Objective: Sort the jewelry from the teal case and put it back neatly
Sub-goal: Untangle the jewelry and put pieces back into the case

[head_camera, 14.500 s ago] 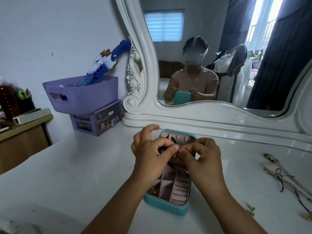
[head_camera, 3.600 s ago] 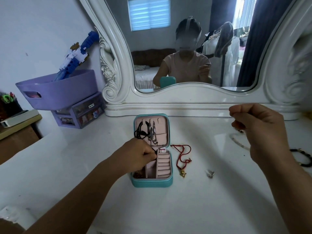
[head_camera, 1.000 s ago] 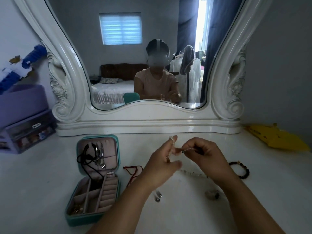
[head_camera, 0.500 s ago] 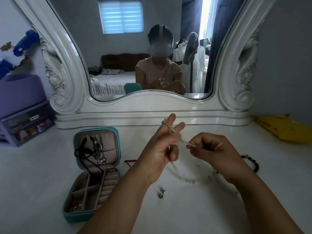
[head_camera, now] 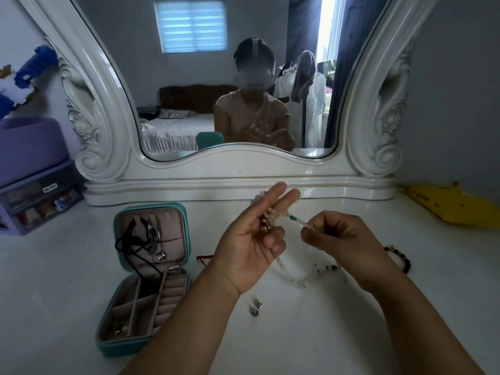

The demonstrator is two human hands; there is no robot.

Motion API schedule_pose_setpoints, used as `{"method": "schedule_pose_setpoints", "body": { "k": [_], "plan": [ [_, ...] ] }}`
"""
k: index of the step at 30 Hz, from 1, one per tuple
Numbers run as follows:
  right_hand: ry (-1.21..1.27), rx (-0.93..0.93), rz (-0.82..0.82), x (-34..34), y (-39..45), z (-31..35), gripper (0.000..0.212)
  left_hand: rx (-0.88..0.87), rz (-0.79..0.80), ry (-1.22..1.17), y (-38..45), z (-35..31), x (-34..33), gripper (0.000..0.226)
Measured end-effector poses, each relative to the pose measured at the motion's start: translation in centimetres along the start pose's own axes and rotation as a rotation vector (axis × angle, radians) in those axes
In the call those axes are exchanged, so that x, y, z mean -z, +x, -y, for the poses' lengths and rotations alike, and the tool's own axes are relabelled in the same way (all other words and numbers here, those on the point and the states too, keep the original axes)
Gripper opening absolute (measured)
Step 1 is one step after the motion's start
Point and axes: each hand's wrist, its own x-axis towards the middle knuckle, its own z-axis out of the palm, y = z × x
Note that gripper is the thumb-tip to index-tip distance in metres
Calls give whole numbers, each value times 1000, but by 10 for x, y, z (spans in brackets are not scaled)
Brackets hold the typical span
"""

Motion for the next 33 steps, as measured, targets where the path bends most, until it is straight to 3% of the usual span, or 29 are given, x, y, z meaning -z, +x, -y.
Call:
{"method": "schedule_pose_setpoints", "body": {
  "k": [3, 5, 8, 9, 11, 13, 15, 17, 20, 24, 26, 28, 31, 33],
  "plan": [
    [73, 55, 118, -2, -4, 5, 19, -25, -74, 305, 2, 3, 3, 51],
    [177, 92, 111, 0, -4, 8, 15, 6, -77, 580, 1, 8, 1, 52],
    [256, 93, 51, 4, -3, 7, 7, 32, -80, 952, -3, 15, -2, 8],
    [246, 81, 34, 4, -2, 7, 6, 47, -80, 999, -3, 16, -2, 9],
    [244, 55, 0, 5, -1, 5, 6, 120, -90, 839, -3, 13, -1, 28],
    [254, 38, -19, 5, 0, 4, 5, 164, -35, 433, -1, 6, 0, 29],
    [238, 32, 2, 4, 0, 4, 9, 89, 119, 22, -1, 1, 1, 16],
    [233, 32, 32, 3, -1, 3, 12, -7, 155, -162, -2, -1, 2, 29],
    [272, 54, 64, 2, -1, 4, 8, -69, 6, 23, 1, -3, 2, 47],
    [401, 78, 60, 5, 0, 4, 19, -48, -90, 719, 0, 9, -1, 63],
    [393, 104, 74, 5, 1, 2, 12, -50, -49, 948, -2, 18, -3, 41],
    [409, 99, 62, 6, 2, 0, 11, -53, -64, 977, -4, 20, -8, 6],
    [431, 64, 3, 8, 3, -3, 12, -33, -69, 777, -4, 18, -8, 17],
    [402, 64, -5, 8, 2, -3, 8, 13, 28, 550, -6, 13, -8, 18]
  ]
}}
